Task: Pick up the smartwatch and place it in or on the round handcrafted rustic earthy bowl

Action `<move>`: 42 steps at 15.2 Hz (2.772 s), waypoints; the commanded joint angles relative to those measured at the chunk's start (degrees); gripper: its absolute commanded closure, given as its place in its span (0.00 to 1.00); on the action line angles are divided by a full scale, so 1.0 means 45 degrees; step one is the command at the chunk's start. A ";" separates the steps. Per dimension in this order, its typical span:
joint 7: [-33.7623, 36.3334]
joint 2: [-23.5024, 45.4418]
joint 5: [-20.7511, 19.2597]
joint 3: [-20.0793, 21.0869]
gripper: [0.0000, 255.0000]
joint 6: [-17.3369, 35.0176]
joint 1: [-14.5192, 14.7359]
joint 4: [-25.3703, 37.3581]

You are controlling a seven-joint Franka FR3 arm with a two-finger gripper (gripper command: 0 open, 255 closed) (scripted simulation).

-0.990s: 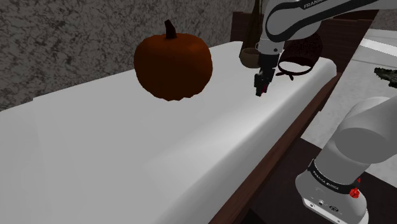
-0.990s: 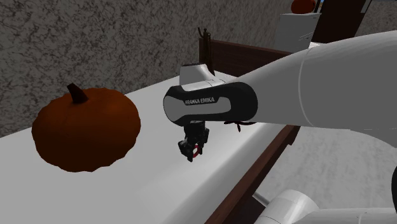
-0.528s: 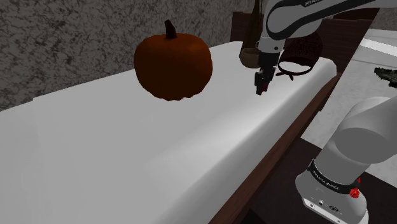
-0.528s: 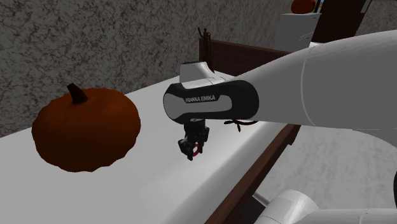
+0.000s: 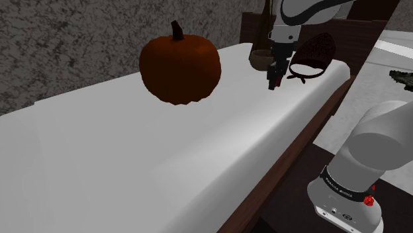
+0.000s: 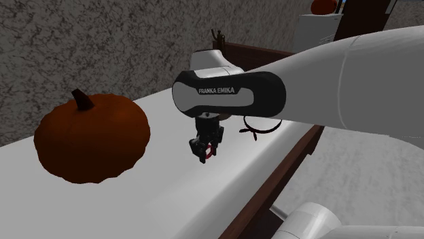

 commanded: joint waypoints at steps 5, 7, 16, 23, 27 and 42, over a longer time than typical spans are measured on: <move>0.0058 -0.0147 0.0036 0.0075 1.00 -0.1089 0.0022 0.0938; 0.0072 -0.0164 0.0048 0.0094 1.00 -0.1435 0.0030 0.1269; 0.0128 -0.0093 0.0111 0.0169 1.00 -0.2955 0.0073 0.2860; 0.0158 0.0082 0.0157 0.0207 1.00 -0.3973 0.0107 0.4053; -0.0801 0.1693 -0.0065 -0.0577 1.00 -0.3707 -0.0043 0.5386; -0.4633 0.9057 0.1309 -0.2967 1.00 -0.4424 -0.1230 1.3088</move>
